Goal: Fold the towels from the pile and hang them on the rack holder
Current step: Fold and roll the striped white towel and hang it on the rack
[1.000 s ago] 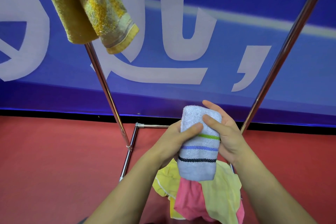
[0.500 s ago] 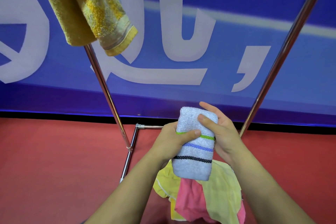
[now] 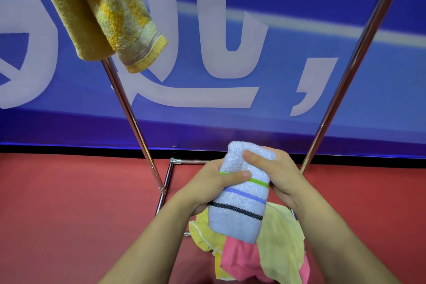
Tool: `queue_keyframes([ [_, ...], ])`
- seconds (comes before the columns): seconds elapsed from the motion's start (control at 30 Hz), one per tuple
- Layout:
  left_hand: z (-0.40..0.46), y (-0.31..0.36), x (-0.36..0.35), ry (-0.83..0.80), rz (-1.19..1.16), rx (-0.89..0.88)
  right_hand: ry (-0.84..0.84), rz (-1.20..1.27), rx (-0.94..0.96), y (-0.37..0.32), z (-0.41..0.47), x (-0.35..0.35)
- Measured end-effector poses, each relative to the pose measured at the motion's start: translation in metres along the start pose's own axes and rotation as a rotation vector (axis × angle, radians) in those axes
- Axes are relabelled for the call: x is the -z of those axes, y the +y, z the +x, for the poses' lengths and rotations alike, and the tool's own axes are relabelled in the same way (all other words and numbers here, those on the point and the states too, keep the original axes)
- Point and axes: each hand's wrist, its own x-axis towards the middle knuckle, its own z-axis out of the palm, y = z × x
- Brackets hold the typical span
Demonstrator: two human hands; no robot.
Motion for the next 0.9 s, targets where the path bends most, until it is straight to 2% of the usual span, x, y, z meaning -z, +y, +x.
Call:
queue_keyframes([
  [0.1,0.001,-0.001,-0.002,-0.018,0.01,-0.008,0.044,0.042,0.018,-0.002,-0.002,-0.003],
  [0.3,0.003,0.0,-0.01,-0.114,0.176,-0.089,0.177,0.123,0.031,-0.004,0.003,-0.002],
  [0.57,0.003,0.002,-0.015,-0.207,0.282,-0.11,0.195,0.147,0.029,-0.003,0.004,0.005],
  [0.73,0.007,-0.002,-0.015,-0.163,0.312,-0.153,0.209,0.117,0.011,0.0,0.008,0.004],
  [0.83,0.013,-0.005,-0.011,-0.066,0.293,-0.192,0.407,0.098,0.081,0.006,0.016,0.002],
  [0.9,0.019,-0.01,-0.007,0.089,0.291,-0.239,0.527,0.0,0.191,0.008,0.017,-0.001],
])
